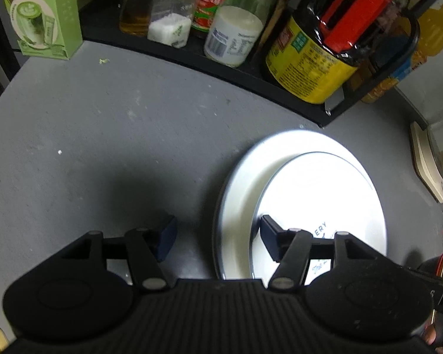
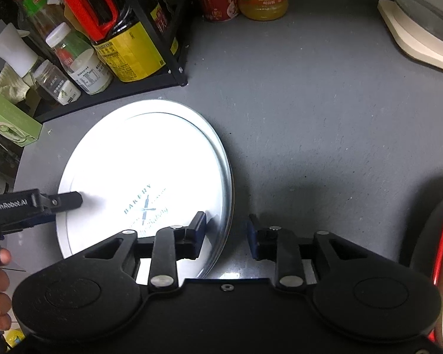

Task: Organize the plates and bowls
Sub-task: 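Withdraw both tools from the plates and move them to the bowl stack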

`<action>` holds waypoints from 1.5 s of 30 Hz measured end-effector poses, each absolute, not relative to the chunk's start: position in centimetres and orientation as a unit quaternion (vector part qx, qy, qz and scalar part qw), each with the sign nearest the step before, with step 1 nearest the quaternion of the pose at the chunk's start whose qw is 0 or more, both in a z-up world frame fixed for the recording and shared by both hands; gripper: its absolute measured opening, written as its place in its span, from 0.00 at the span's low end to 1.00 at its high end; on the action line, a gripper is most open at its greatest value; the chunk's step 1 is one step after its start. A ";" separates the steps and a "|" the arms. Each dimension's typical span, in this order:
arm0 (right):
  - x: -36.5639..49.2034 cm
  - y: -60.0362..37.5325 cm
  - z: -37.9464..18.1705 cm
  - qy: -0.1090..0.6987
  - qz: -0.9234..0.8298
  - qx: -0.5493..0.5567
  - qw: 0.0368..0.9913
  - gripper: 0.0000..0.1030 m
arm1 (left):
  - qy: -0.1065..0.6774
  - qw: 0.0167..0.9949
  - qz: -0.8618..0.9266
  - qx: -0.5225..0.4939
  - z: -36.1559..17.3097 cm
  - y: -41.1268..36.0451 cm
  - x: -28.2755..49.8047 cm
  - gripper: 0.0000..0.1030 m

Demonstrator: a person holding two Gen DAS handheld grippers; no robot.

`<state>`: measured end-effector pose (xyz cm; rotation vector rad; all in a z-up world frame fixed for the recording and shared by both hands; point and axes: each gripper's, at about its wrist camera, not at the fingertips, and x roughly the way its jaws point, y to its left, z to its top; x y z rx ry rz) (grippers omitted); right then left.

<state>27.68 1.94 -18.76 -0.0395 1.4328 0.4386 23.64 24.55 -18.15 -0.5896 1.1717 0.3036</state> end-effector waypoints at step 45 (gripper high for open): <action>25.6 -5.5 -7.2 0.550 0.184 0.081 0.811 1.00 | 0.509 0.837 0.041 -0.194 -7.6 18.5 24.9 0.84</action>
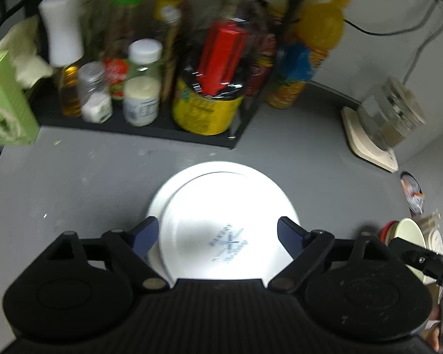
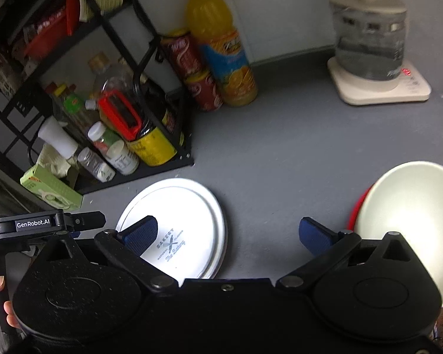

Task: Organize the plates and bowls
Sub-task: 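Withdraw both tools from the plates and move them to the bowl stack, then close both grippers on the rim of the white and red bowl stack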

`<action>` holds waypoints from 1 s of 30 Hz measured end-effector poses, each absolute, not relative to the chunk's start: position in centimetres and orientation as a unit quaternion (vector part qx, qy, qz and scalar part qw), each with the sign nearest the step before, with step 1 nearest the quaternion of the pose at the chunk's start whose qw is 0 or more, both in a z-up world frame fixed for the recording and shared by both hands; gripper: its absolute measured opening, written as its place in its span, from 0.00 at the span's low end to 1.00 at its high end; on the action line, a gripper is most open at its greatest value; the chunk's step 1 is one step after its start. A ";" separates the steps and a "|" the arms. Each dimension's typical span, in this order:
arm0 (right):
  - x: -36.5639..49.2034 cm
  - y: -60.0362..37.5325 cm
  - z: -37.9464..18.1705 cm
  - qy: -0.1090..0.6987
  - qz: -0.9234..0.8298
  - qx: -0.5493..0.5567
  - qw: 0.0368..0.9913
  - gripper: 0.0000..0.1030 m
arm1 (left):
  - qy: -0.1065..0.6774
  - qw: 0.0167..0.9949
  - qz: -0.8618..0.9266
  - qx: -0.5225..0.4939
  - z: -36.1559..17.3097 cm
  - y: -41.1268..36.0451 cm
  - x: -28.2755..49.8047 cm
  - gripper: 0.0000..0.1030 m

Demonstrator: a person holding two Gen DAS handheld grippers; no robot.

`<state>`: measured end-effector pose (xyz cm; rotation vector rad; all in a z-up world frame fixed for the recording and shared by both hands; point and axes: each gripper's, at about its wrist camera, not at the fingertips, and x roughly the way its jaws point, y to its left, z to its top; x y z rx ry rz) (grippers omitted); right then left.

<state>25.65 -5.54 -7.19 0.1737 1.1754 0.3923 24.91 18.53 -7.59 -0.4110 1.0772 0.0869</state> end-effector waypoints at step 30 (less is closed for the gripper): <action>24.0 -21.6 -5.7 0.533 0.033 0.123 0.837 1.00 | 0.531 0.822 -0.127 -0.163 -7.9 0.9 30.6 0.84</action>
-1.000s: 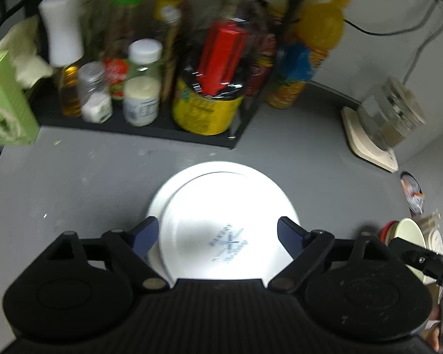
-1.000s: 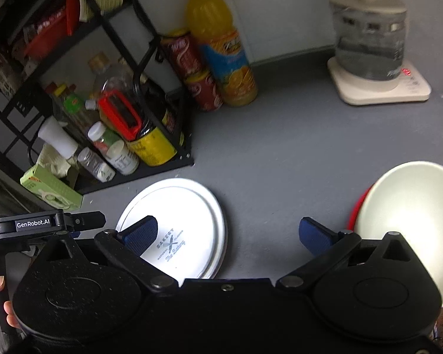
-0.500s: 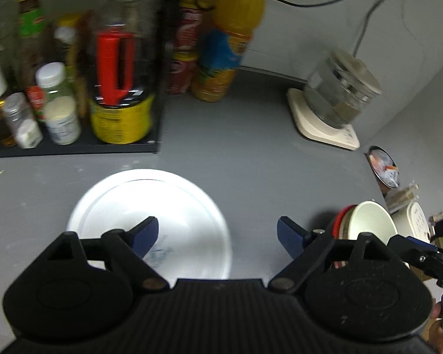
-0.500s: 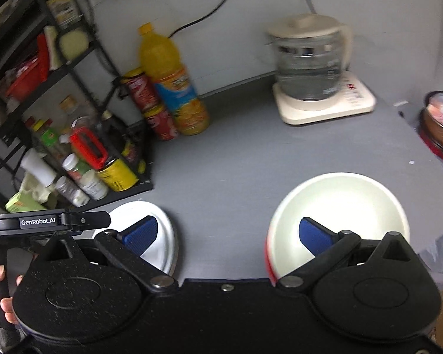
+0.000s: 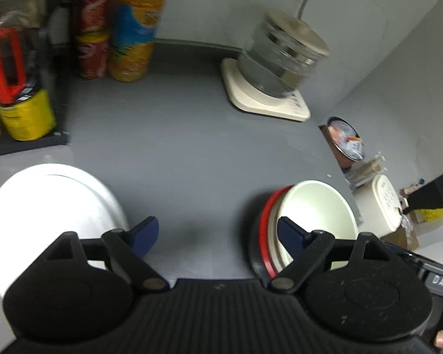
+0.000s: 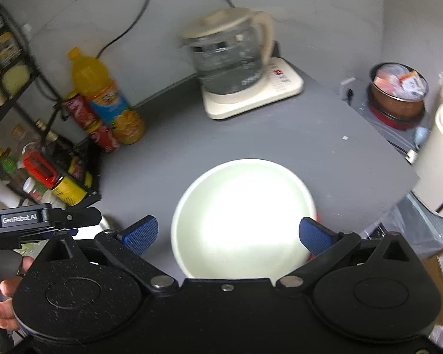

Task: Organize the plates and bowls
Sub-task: 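Close both grippers on the rim of the white and red bowl stack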

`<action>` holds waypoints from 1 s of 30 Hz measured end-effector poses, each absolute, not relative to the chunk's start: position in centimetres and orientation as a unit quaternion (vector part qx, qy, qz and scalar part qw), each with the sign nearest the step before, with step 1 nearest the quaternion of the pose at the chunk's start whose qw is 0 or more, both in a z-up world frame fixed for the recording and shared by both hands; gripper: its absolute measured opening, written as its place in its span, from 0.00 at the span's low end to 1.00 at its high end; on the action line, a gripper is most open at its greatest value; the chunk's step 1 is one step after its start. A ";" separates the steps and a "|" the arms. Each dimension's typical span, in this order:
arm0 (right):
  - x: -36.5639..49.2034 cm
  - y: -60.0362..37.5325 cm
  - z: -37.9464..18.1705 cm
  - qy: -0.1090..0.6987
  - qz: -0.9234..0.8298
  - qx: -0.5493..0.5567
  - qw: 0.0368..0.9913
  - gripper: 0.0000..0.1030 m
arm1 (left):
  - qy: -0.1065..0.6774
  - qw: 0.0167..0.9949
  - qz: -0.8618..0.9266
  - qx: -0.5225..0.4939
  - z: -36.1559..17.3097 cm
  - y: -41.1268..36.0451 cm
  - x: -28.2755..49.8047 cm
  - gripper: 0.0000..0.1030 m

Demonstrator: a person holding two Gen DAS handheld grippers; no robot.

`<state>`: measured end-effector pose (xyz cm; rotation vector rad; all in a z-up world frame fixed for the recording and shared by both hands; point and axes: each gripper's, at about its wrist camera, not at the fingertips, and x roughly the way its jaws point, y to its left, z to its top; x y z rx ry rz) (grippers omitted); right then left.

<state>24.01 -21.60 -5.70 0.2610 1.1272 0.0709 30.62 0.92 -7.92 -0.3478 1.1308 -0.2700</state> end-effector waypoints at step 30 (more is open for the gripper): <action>26.9 -28.3 -16.6 0.643 0.016 0.180 0.744 0.58 | 0.642 0.729 -0.111 -0.209 -18.2 -7.3 34.2 0.40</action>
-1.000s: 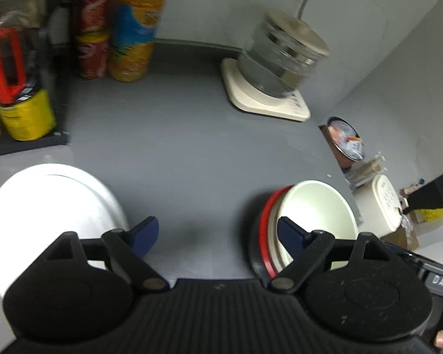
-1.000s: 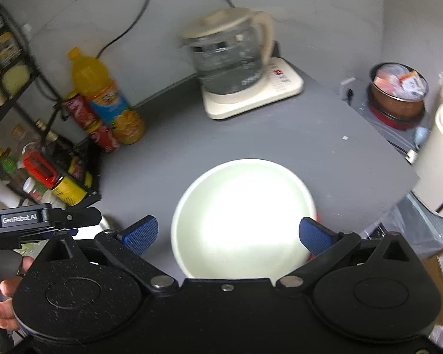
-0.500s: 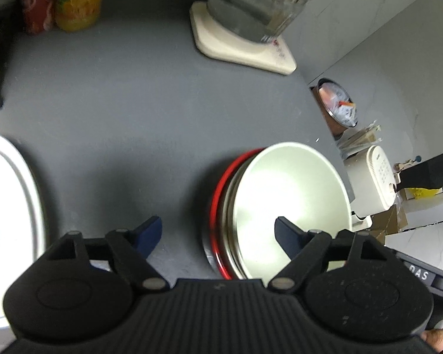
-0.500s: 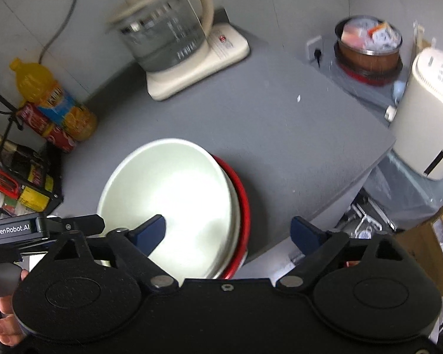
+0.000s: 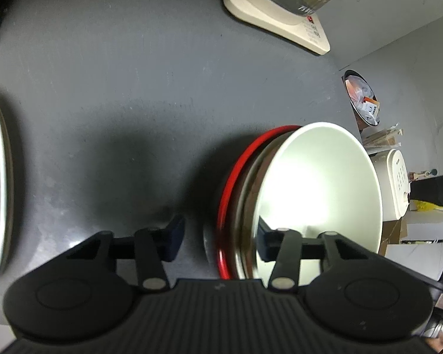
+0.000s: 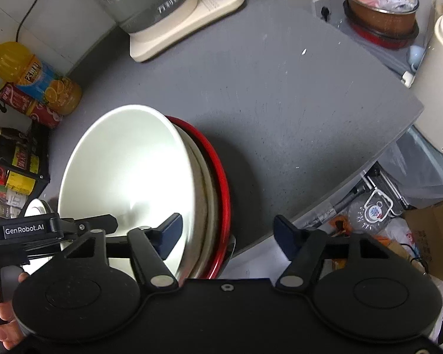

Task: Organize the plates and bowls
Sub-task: 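Close both grippers on the rim of the white and red bowl stack, then lift the bowl stack with both grippers over the plate stack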

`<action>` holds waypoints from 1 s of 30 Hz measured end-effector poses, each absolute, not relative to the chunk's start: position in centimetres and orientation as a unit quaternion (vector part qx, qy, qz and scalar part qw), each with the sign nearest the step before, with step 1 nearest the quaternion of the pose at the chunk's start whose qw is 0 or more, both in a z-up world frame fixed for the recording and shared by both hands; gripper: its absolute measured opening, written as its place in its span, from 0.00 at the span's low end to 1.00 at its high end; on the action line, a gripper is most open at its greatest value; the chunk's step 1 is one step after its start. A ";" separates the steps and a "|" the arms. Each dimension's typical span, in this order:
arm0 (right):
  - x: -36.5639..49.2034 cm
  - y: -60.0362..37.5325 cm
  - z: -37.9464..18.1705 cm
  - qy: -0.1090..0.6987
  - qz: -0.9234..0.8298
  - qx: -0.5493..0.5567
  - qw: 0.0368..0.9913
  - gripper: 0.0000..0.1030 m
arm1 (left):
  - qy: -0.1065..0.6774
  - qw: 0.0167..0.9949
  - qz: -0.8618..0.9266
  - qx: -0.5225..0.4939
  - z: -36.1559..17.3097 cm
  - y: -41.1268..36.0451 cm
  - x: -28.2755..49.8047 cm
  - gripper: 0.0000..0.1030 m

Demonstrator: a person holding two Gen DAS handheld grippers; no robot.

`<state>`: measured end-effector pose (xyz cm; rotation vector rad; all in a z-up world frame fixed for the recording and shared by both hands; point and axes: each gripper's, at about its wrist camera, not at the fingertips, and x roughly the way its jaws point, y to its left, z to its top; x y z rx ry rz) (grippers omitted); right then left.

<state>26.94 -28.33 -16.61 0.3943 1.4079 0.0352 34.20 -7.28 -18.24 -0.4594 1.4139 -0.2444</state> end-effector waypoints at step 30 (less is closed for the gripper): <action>29.4 -25.4 -15.6 0.632 0.092 0.195 0.745 0.34 | 0.597 0.754 -0.102 -0.253 -16.3 -3.4 33.9 0.28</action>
